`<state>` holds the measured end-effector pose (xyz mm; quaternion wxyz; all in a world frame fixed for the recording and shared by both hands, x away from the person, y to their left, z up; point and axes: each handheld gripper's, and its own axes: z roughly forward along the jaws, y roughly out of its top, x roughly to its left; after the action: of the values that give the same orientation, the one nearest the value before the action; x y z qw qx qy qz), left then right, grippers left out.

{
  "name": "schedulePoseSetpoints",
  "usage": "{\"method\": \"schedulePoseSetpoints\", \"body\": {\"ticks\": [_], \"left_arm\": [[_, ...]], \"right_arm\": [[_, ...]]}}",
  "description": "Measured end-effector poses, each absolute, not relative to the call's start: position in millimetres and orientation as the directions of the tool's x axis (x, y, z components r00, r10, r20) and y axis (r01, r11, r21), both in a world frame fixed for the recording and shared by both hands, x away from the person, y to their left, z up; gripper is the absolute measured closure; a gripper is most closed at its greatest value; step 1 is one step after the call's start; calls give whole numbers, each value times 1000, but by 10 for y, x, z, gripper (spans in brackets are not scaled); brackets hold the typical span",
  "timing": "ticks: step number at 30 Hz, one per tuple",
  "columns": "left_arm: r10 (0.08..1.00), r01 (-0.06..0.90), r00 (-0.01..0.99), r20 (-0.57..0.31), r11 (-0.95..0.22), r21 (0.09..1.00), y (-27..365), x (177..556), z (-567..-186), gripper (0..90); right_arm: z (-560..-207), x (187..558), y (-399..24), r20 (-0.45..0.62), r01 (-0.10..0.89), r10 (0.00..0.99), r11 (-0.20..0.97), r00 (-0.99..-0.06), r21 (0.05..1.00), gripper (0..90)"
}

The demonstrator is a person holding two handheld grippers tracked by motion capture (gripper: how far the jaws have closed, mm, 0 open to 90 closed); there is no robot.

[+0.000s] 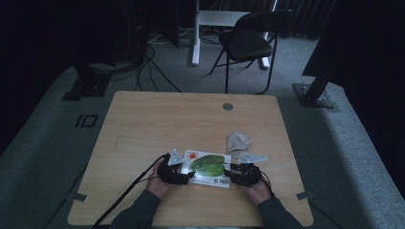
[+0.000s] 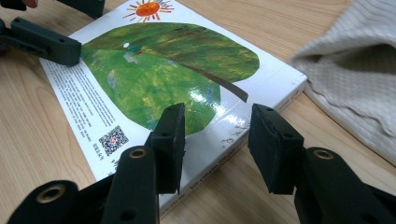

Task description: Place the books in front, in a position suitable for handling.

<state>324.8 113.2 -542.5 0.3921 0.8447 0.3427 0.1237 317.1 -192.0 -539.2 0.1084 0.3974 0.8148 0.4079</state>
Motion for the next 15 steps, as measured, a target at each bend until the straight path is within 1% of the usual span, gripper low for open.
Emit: {"method": "schedulePoseSetpoints", "body": {"ticks": [15], "left_arm": [[728,537,681,-82,-420,732,1372,3183,-5411,315]], "right_arm": [[-5383,3295,-1669,116,510,683,409,-721,756,570]]}}
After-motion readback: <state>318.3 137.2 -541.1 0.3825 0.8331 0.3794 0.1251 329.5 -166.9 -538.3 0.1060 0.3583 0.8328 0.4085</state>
